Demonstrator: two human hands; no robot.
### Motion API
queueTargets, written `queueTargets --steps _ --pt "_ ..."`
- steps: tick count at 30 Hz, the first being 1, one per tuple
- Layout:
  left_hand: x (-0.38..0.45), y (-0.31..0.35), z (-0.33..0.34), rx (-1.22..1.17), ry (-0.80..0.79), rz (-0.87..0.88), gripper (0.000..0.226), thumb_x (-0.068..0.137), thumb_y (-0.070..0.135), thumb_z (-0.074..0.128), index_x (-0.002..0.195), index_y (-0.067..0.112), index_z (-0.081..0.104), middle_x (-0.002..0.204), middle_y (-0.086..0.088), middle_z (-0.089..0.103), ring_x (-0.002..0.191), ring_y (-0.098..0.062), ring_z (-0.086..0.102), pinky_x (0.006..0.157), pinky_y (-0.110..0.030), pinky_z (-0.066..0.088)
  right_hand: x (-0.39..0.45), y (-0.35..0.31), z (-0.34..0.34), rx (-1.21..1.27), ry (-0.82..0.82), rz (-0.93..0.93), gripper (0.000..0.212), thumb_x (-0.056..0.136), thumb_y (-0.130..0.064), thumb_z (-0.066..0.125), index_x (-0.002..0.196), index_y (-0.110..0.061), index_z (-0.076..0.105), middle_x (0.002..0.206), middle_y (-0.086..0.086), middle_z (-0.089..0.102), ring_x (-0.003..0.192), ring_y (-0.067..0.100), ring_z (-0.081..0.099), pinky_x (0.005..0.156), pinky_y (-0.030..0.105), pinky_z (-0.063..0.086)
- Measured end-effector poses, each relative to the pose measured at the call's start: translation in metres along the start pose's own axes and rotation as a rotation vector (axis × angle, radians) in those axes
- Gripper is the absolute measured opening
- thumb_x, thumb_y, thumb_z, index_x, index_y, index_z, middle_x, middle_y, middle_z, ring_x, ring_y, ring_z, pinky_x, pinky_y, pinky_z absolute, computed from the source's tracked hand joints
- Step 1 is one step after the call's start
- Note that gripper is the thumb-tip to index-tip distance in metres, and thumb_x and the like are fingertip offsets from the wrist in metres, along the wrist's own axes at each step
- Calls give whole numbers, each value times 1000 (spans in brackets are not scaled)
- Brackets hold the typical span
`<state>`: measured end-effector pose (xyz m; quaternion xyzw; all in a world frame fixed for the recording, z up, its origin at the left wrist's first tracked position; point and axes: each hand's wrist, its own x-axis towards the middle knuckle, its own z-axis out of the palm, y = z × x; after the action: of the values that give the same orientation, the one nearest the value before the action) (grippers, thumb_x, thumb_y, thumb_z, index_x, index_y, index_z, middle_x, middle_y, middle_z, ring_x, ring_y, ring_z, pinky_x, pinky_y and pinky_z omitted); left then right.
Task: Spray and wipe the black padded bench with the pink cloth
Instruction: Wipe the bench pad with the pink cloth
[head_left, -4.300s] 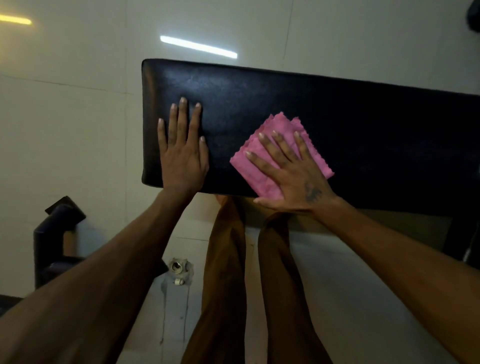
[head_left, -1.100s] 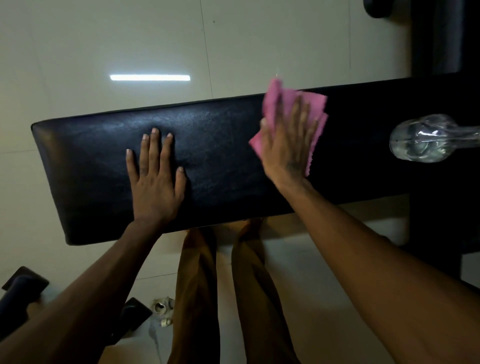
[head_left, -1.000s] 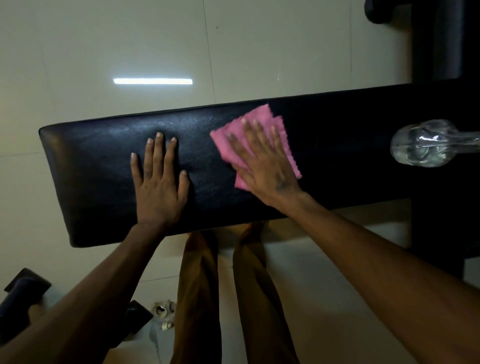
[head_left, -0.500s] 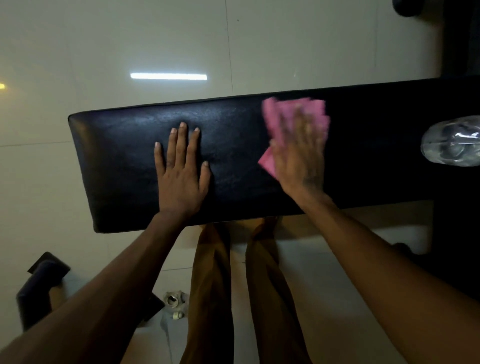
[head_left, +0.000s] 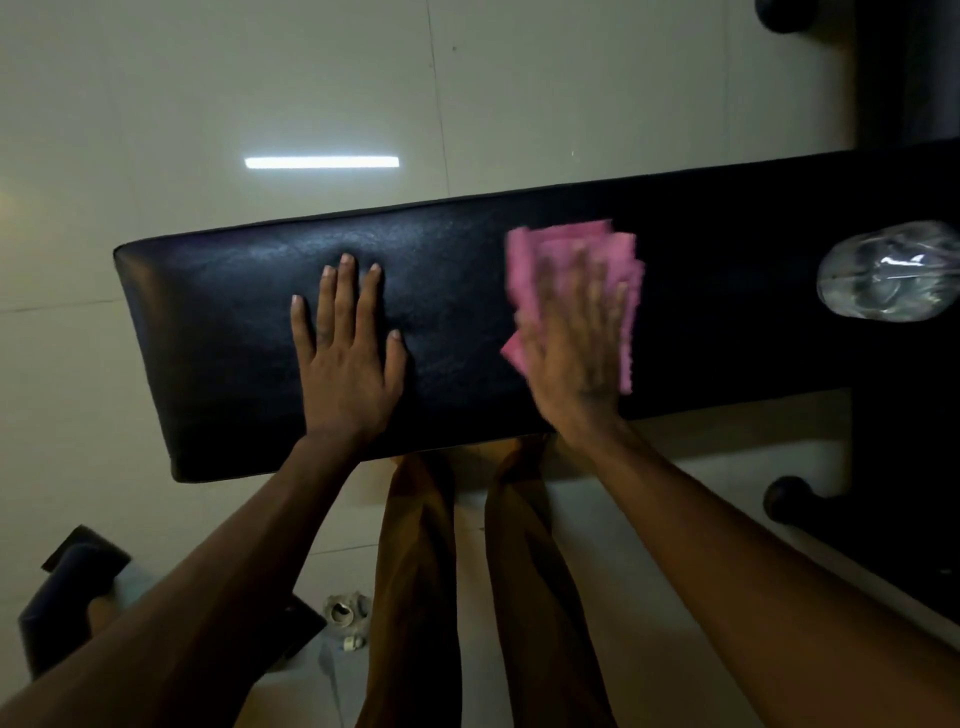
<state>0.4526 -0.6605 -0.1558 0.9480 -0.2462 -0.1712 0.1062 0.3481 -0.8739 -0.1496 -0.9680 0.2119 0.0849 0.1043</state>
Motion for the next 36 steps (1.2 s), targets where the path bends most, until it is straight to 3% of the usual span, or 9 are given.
queueTargets --steps 2,3,9,12,16,23,30,33,36 --pt "0 0 0 9 -10 -5 67 101 44 29 159 18 8 167 -10 1 154 -21 -4 122 -56 1 -9 5 2 -75 -71 -254 83 89 -54 43 158 -17 14 165 18 11 152 36 6 122 57 2" --pt "0 1 0 6 -14 -2 67 101 44 29 159 18 7 167 -9 1 154 -21 -4 122 -56 1 -8 13 0 -74 -70 -276 80 91 -52 41 158 -17 15 165 16 12 152 33 5 122 54 0" --pt "0 3 -4 -18 -16 0 66 101 44 27 159 18 7 167 -9 0 154 -21 -6 123 -56 0 3 17 -6 14 -34 230 69 98 -48 15 158 -17 7 166 10 9 153 28 5 124 53 4" --pt "0 3 -5 -40 -17 0 66 101 44 29 159 19 8 167 -7 0 154 -20 -7 123 -55 -1 7 11 -7 -37 -76 193 72 95 -48 12 158 -13 6 166 14 5 153 30 3 124 53 2" --pt "0 3 -4 -60 -7 10 67 101 44 31 159 20 8 167 -7 0 154 -20 -6 123 -54 -2 22 54 -20 -25 -106 -43 71 98 -48 18 158 -12 11 166 13 11 153 29 7 124 52 7" --pt "-3 12 -5 -117 33 -43 68 100 37 38 159 20 7 167 -7 0 154 -21 -5 123 -54 -3 52 51 -24 -25 -91 89 66 103 -47 21 159 -16 2 167 12 1 154 29 -1 124 52 1" --pt "-18 38 -7 -158 23 -6 69 100 29 48 158 17 12 167 -10 3 154 -24 1 124 -51 2 -53 40 -5 -4 -96 67 74 98 -52 19 159 -13 3 166 14 3 153 30 0 124 50 4" --pt "-26 57 -3 -150 19 63 67 98 32 43 157 14 16 166 -11 9 154 -23 4 124 -51 8 -64 43 -2 122 -86 59 73 102 -54 25 159 -15 4 167 11 1 154 26 -4 125 49 2" --pt "-31 85 0 -199 21 126 64 99 28 43 156 12 20 166 -11 11 154 -21 6 125 -48 9 -64 45 -16 464 -3 86 78 100 -55 39 158 -16 6 167 7 0 154 23 0 124 51 10"
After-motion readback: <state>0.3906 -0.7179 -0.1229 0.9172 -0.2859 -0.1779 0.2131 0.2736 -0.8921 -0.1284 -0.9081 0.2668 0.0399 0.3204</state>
